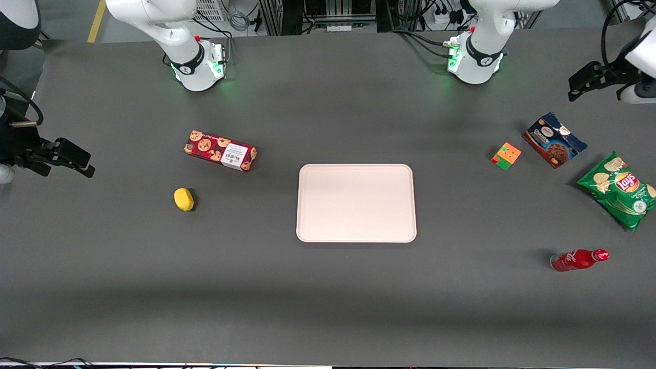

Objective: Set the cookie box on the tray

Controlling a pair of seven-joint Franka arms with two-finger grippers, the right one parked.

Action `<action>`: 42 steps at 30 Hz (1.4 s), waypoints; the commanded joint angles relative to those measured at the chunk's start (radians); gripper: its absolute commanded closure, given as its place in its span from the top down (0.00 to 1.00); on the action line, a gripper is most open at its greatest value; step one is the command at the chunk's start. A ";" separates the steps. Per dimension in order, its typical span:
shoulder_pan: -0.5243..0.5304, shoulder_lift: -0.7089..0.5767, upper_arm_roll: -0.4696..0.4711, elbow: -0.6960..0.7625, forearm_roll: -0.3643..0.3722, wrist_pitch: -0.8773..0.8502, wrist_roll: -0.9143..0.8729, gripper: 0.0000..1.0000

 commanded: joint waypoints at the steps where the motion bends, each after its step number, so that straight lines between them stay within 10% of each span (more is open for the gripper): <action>1: 0.004 -0.018 0.014 0.004 0.011 -0.021 -0.001 1.00; 19: 0.002 -0.022 0.023 -0.030 0.011 -0.053 -0.012 1.00; 32: 0.007 -0.154 0.259 -0.033 0.206 -0.192 -0.016 1.00; 42: 0.013 -0.203 0.463 -0.292 0.223 0.077 -0.083 1.00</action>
